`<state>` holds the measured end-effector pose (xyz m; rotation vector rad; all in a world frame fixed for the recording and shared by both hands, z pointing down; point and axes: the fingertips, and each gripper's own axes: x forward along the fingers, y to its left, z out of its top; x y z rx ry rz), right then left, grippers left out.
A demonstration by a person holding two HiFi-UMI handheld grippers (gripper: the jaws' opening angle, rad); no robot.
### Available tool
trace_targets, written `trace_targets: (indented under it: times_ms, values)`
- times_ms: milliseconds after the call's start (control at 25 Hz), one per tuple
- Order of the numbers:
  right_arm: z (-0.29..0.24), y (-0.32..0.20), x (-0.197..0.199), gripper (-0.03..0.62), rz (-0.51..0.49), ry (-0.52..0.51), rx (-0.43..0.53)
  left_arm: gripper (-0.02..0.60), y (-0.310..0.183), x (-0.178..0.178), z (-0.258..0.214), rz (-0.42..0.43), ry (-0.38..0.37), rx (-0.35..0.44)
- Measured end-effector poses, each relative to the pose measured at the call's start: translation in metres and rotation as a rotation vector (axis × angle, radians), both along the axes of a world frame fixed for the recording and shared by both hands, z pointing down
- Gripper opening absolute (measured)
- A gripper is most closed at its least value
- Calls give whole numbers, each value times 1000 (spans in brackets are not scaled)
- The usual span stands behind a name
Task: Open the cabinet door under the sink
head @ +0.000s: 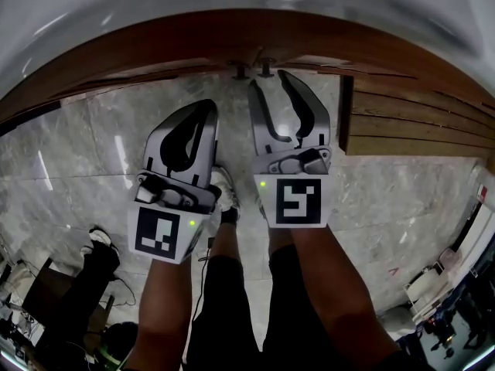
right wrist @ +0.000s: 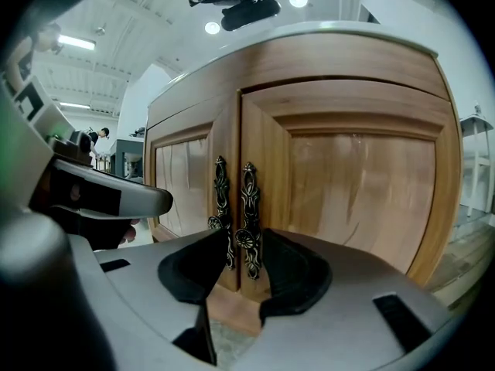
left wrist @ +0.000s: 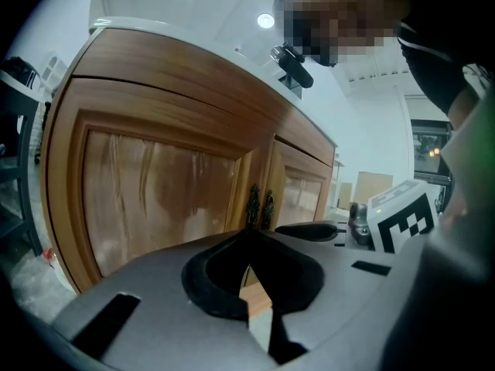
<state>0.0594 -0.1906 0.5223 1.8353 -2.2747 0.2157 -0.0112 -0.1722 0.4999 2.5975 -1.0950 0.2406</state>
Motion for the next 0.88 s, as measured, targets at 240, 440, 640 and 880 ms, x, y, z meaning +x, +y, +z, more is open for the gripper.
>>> trace_targets:
  times_ms: [240, 440, 640, 880]
  values:
    - [3, -5, 1, 146, 30, 6, 1, 15, 1, -2, 4, 2, -3, -4]
    - [5, -6, 2, 132, 41, 11, 3, 15, -2, 1, 9, 2, -10, -8]
    - [5, -3, 2, 130, 59, 11, -7, 15, -3, 0, 10, -2, -11, -10]
    - [13, -9, 0, 112, 71, 20, -26, 15, -5, -6, 11, -7, -10, -12]
